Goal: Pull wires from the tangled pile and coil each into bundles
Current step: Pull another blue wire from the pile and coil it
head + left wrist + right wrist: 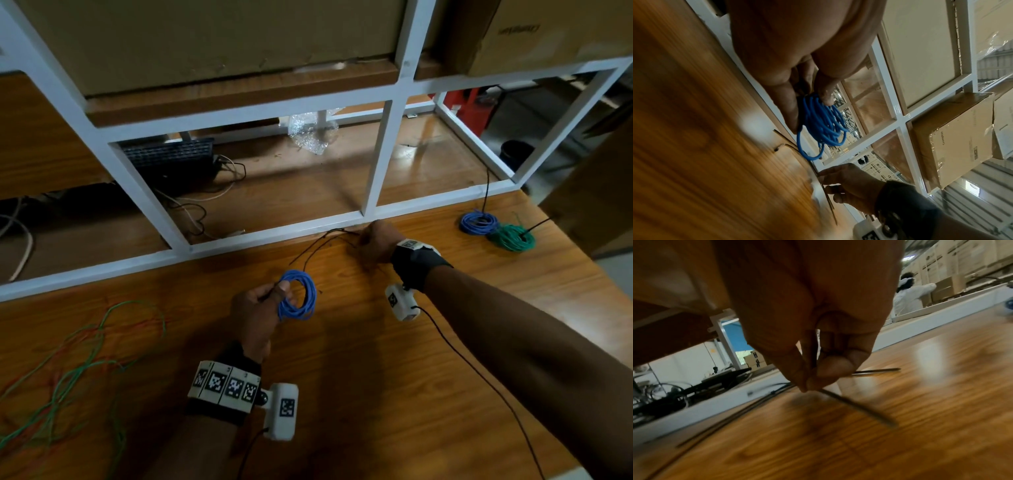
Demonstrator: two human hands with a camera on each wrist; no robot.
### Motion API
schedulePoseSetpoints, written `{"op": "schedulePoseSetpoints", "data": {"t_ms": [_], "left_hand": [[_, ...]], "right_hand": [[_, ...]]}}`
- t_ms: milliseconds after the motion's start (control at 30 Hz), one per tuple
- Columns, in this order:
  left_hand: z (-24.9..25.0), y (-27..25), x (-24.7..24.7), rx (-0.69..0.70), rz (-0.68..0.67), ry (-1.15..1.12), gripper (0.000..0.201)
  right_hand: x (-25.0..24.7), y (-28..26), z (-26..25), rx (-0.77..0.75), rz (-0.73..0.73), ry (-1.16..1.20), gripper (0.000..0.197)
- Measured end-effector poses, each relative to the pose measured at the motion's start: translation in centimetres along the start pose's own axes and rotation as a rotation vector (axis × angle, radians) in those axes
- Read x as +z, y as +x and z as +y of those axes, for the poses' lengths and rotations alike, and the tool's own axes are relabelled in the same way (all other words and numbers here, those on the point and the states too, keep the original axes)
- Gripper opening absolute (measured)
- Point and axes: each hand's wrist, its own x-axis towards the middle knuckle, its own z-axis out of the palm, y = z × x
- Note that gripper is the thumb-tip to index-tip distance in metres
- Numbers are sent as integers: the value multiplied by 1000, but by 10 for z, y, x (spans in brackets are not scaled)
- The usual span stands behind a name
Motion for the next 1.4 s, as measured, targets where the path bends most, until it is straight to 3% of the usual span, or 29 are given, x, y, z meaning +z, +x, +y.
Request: {"op": "schedulePoseSetpoints", "data": {"t_ms": [67,233,367,667,900,1200,1400], "left_hand": [[0,0,-3,-6,3,-14,26],[-3,-11,-7,73,31,-70,18],[-5,-22,-5,112,91,-98,20],[-1,-41,-1,150,265,-167,20],[-3,-66,-1,232,259,-82,8],[-1,-71,-15,291,301,21,6],[-2,-86,-10,357,240,72,13]], "right_hand": [[-4,-20,-2,27,-44,176,15],[-15,-105,-23,124,10,1036,20],[2,-171,-40,110,23,1349,10],[65,-215,-66,207,250,1421,10],[85,-238,-88,262,210,1494,14],[93,-251,-90,259,323,1390,12],[91,-253,-101,327,223,1530,9]]}}
